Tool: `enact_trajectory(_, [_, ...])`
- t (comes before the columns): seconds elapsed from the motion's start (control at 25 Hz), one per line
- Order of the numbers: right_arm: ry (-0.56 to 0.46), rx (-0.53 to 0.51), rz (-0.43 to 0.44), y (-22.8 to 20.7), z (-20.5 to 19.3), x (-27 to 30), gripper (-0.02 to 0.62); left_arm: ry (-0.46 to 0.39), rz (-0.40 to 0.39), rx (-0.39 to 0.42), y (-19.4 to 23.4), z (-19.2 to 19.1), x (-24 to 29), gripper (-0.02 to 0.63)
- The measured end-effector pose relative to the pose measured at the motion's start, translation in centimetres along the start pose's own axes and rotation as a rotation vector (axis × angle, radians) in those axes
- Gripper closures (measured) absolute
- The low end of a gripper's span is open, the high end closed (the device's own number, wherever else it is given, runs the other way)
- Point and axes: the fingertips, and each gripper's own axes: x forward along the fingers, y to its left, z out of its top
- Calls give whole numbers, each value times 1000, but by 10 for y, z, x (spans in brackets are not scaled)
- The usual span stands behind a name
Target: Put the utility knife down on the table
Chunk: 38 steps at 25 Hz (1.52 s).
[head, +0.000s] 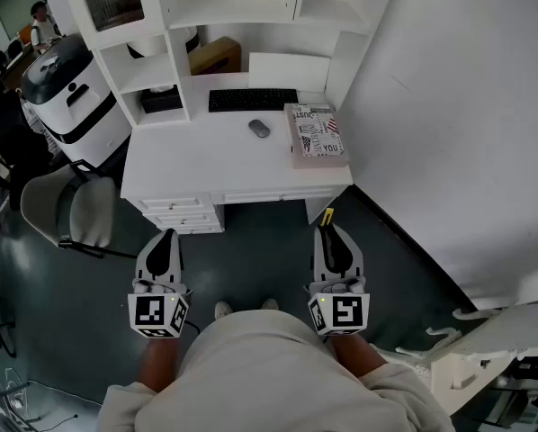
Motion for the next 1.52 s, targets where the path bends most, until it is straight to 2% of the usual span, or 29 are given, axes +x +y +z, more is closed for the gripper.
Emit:
enact_trajectory(0.44, [-26, 25, 23, -18, -2, 0, 526, 6, 27, 6, -17, -2, 5, 606])
enact_trajectory(0.92, [-22, 42, 92, -53, -17, 10, 526, 10, 117, 26, -42, -3, 9, 606])
enact_trajectory(1.52, [3, 33, 130, -58, -31, 52, 526, 23, 116, 2, -38, -17, 55, 606])
